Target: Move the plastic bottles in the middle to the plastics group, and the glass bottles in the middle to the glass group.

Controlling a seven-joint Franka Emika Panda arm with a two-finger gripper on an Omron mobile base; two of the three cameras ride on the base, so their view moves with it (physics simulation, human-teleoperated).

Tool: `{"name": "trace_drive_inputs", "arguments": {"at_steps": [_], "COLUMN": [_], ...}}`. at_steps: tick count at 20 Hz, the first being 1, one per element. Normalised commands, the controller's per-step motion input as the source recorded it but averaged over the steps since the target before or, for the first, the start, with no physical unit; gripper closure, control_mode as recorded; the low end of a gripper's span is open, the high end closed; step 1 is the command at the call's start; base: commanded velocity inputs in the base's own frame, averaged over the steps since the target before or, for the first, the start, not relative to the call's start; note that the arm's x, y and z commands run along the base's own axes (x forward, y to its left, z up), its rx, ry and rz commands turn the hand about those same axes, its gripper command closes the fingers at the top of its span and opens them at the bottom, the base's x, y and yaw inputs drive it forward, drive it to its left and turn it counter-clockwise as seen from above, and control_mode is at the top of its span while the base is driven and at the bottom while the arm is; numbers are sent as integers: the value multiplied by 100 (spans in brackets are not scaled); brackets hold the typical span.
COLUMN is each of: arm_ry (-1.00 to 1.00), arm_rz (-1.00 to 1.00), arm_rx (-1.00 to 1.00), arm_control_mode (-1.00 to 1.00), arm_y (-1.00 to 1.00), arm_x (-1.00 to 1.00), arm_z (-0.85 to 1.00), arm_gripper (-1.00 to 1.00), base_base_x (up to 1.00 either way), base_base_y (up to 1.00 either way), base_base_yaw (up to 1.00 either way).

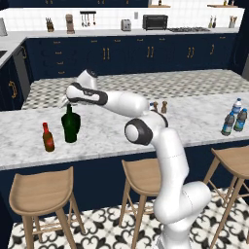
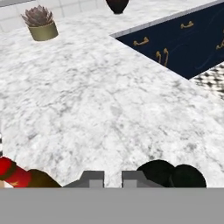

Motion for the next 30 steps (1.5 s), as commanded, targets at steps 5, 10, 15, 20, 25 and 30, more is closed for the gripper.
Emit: {"name": "trace_drive_inputs", "arguments": {"at_steps": [5, 10, 15, 20, 25, 30], "arm_ry": [-2, -10, -11, -6, -1, 0], "arm_rz": [0, 0, 0, 0, 0, 0], "arm_rx": [0, 0, 0, 0, 4, 3], "arm_control_mode": [-100, -100, -100, -100, -100, -100], "arm_y": [0, 0, 0, 0, 0, 0], "arm_x": [-13, -15, -18, -8, 0, 1], "arm_z": [0, -8, -8, -11, -1, 0], "arm_gripper": [100, 100, 100, 100, 100, 100], "base_base_x": [0, 0, 0, 0, 0, 0], "base_base_y": [0, 0, 0, 0, 0, 0], "base_base_yaw": [0, 0, 0, 0, 0, 0]}}
